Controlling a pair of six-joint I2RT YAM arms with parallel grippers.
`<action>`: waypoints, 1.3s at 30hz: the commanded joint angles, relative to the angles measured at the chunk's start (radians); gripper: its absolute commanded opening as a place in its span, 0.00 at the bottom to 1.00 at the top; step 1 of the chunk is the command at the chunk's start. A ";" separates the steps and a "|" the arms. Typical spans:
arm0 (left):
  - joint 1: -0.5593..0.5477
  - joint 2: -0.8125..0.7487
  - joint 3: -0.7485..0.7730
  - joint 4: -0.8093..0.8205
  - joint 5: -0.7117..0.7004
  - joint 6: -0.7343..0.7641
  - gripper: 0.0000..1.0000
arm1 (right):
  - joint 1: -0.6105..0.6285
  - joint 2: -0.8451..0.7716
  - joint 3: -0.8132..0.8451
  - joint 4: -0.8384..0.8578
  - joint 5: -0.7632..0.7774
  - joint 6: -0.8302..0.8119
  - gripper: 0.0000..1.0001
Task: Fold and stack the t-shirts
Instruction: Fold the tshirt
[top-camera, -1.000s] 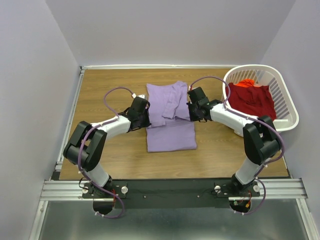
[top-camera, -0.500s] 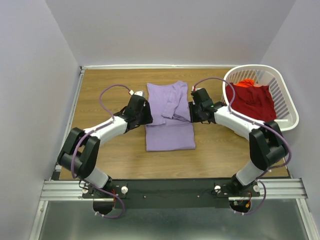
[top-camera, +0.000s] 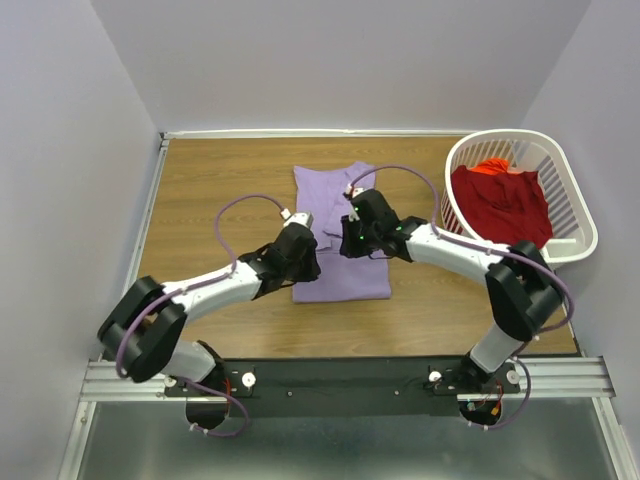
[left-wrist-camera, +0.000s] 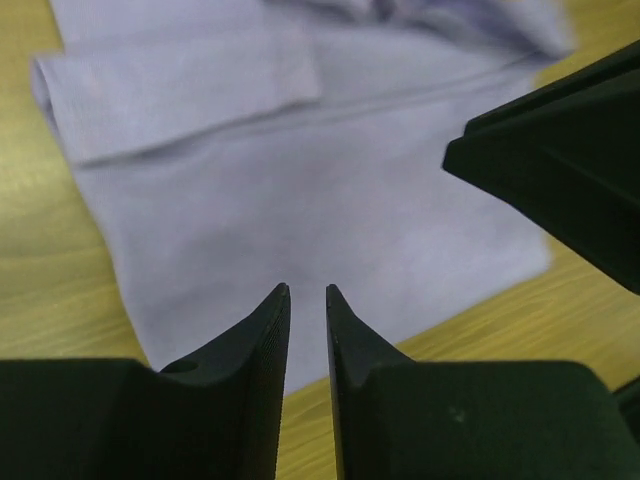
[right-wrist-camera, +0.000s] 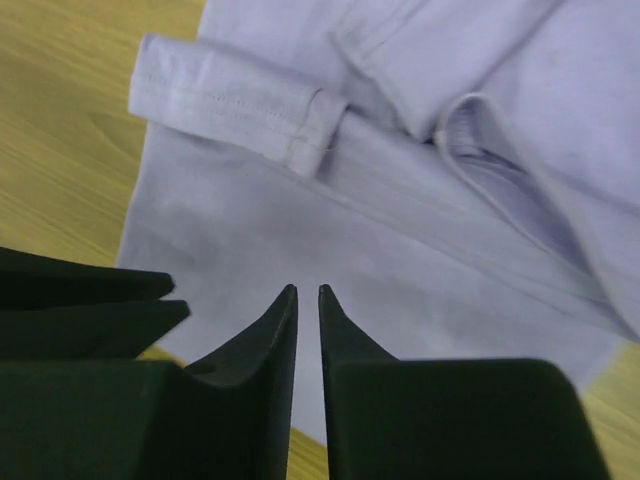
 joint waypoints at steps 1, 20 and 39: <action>-0.036 0.077 -0.011 -0.009 0.017 -0.015 0.28 | 0.025 0.093 0.005 0.093 -0.051 0.038 0.19; -0.064 0.070 -0.128 -0.101 0.112 0.006 0.28 | 0.045 0.324 0.166 0.173 0.107 -0.072 0.14; -0.064 -0.397 -0.202 -0.224 -0.067 -0.205 0.28 | 0.090 0.195 0.122 0.184 -0.266 -0.241 0.21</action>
